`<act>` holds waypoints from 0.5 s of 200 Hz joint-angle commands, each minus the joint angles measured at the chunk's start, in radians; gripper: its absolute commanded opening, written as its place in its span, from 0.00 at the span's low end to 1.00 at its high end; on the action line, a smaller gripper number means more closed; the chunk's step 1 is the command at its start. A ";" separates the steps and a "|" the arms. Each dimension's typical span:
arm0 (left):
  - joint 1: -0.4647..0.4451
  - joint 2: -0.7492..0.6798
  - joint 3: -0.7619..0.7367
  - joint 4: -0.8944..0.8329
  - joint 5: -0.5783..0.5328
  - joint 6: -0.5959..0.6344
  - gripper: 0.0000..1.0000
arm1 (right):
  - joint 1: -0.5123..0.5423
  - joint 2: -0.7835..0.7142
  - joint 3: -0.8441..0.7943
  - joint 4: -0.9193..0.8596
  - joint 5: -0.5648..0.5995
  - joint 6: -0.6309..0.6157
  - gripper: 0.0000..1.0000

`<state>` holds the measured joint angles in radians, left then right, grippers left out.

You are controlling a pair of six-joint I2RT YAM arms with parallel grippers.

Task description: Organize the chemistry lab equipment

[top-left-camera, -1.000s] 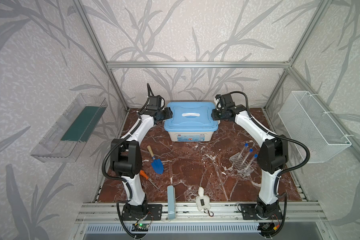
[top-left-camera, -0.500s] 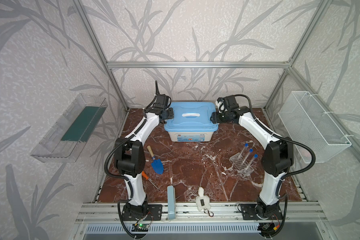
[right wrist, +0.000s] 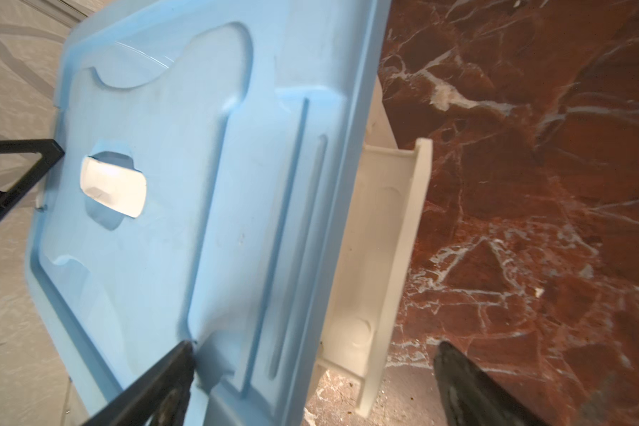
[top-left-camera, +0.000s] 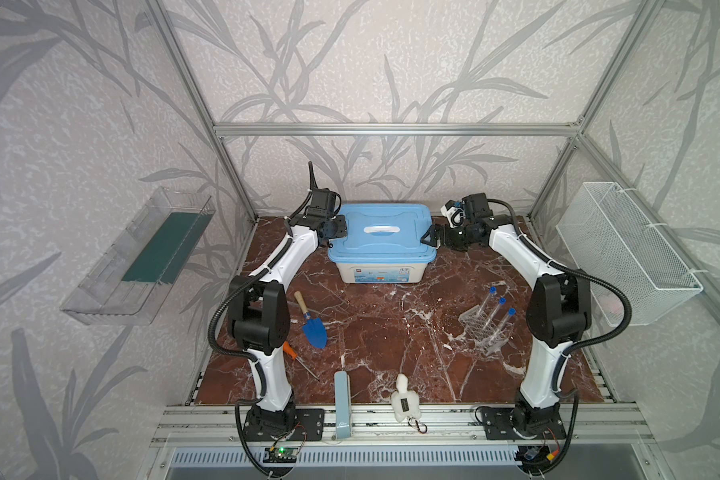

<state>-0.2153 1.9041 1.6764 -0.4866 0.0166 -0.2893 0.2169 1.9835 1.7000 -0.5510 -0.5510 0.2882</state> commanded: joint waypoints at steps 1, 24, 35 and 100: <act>-0.025 0.041 -0.074 -0.128 0.093 -0.013 0.48 | 0.009 0.045 -0.029 0.081 -0.177 0.032 0.96; -0.028 0.029 -0.100 -0.098 0.123 -0.031 0.47 | 0.010 0.007 -0.077 0.154 -0.197 0.036 0.87; -0.030 0.025 -0.107 -0.089 0.145 -0.044 0.47 | 0.009 -0.023 -0.105 0.180 -0.179 0.033 0.81; -0.075 0.004 -0.118 -0.088 0.136 -0.057 0.47 | 0.036 -0.056 -0.075 0.061 -0.027 -0.022 0.59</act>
<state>-0.2272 1.8816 1.6199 -0.4149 0.0509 -0.3283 0.2062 1.9438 1.6051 -0.4076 -0.6186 0.3126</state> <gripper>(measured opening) 0.470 0.607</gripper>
